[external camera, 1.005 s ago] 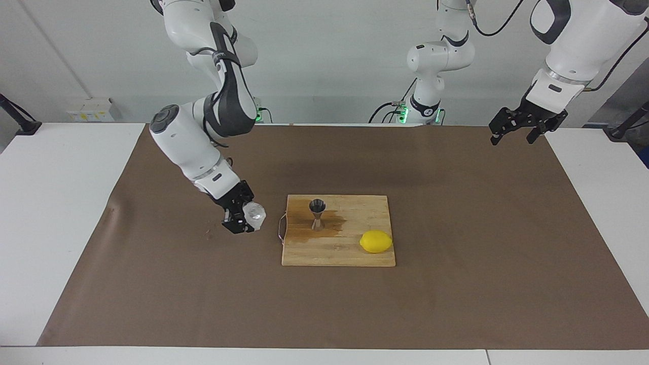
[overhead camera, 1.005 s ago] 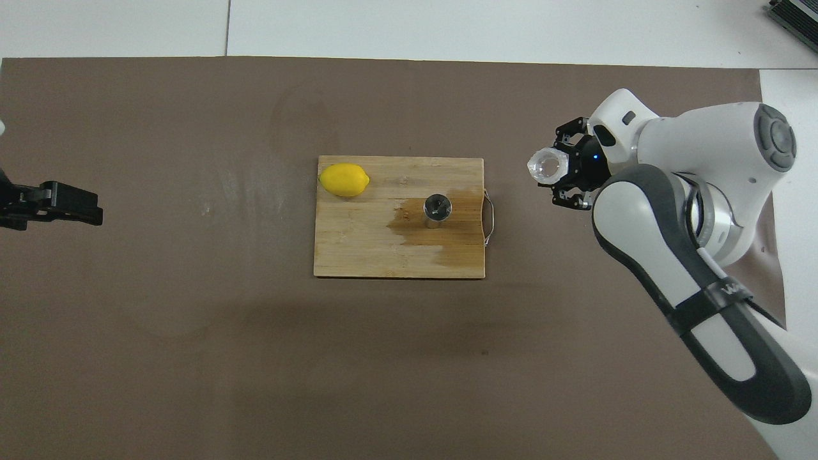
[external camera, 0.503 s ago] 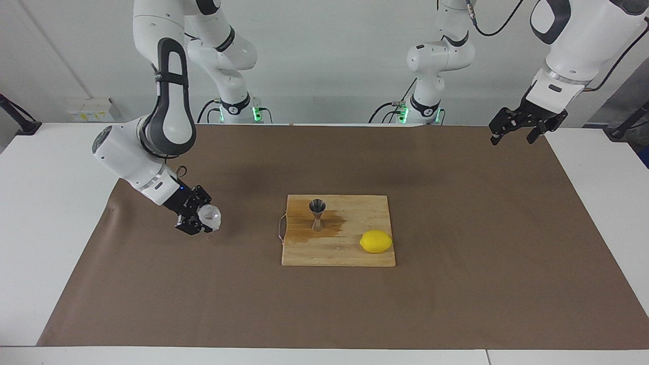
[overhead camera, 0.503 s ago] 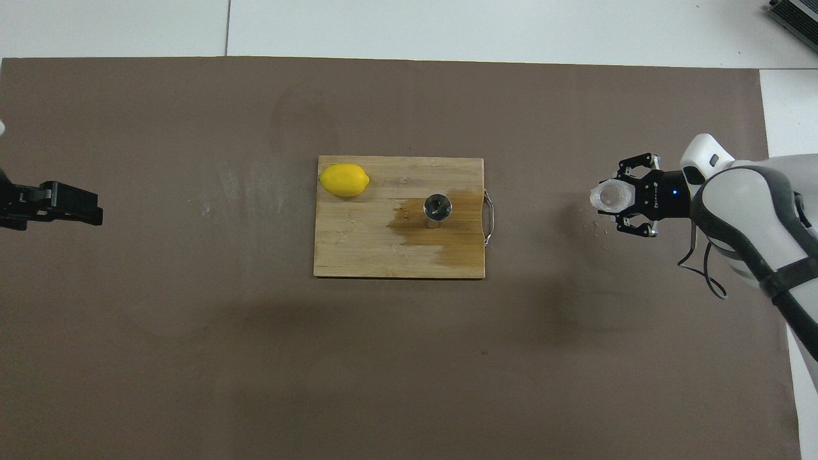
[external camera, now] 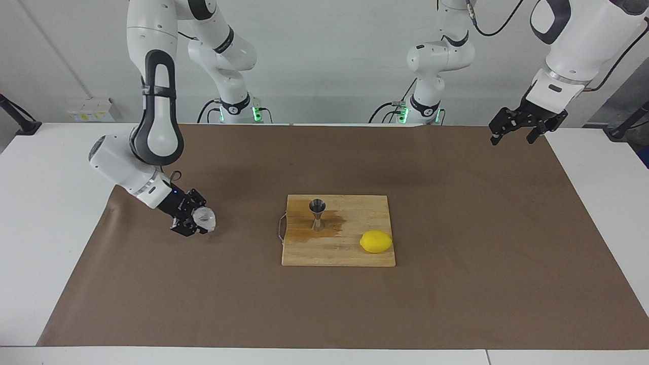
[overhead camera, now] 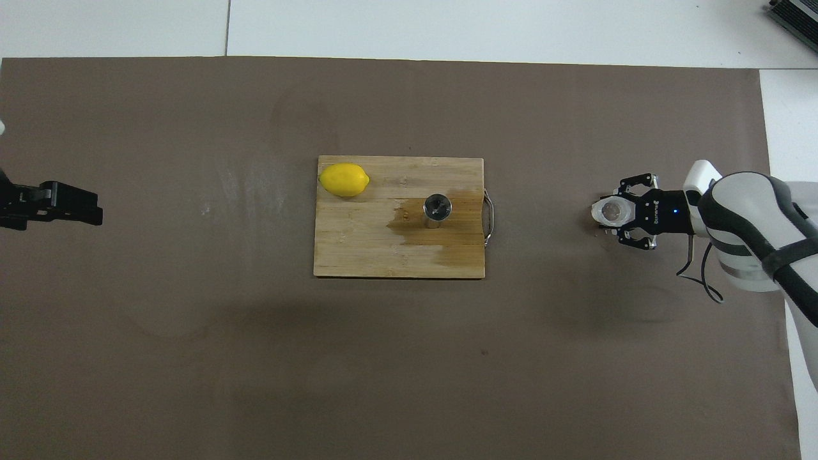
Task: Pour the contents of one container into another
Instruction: 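Lower the white cup onto the table and open the right gripper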
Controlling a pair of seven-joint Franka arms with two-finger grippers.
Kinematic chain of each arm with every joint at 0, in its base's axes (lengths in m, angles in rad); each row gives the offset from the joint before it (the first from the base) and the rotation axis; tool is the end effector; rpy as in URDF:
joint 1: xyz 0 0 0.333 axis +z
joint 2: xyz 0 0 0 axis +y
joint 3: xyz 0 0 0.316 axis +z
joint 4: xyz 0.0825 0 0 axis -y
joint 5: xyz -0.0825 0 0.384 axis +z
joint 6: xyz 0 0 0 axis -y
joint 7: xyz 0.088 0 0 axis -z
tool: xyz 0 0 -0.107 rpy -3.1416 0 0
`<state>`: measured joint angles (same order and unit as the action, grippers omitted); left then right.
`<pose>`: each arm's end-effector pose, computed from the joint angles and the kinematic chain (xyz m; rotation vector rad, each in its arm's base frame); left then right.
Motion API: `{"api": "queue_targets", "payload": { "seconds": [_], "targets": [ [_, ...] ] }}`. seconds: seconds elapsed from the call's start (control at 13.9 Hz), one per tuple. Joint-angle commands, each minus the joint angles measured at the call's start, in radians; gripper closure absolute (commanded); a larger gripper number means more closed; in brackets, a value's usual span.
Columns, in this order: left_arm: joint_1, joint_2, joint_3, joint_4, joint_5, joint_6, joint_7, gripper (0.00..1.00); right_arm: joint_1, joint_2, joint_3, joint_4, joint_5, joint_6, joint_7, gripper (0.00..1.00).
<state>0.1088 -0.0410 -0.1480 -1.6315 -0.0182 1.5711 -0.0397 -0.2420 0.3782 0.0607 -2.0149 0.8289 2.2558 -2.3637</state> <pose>0.5405 -0.0248 0.6181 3.1301 0.0014 -0.0318 0.5880 -0.0883 0.2598 -1.9091 -1.9492 -0.7796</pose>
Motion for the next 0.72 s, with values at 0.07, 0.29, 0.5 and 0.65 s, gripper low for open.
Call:
{"api": "queue_targets", "payload": {
  "seconds": [0.07, 0.29, 0.5, 0.65],
  "targets": [
    [0.012, -0.027, -0.005, -0.027, -0.013, -0.008, 0.012, 0.0, 0.003, -0.024, 0.008, 0.001, 0.019, -0.008, 0.018, 0.0],
    [0.012, -0.027, -0.005, -0.025, -0.013, -0.008, 0.014, 0.0, 0.038, -0.103, 0.005, 0.001, -0.11, -0.01, 0.203, 0.0],
    [0.012, -0.027, -0.005, -0.027, -0.013, -0.008, 0.014, 0.0, 0.043, -0.169, 0.007, 0.001, -0.229, -0.074, 0.496, 0.0],
    [0.012, -0.028, -0.005, -0.027, -0.013, -0.008, 0.014, 0.0, 0.044, -0.182, 0.007, 0.001, -0.292, -0.081, 0.689, 0.0]
  ]
}}
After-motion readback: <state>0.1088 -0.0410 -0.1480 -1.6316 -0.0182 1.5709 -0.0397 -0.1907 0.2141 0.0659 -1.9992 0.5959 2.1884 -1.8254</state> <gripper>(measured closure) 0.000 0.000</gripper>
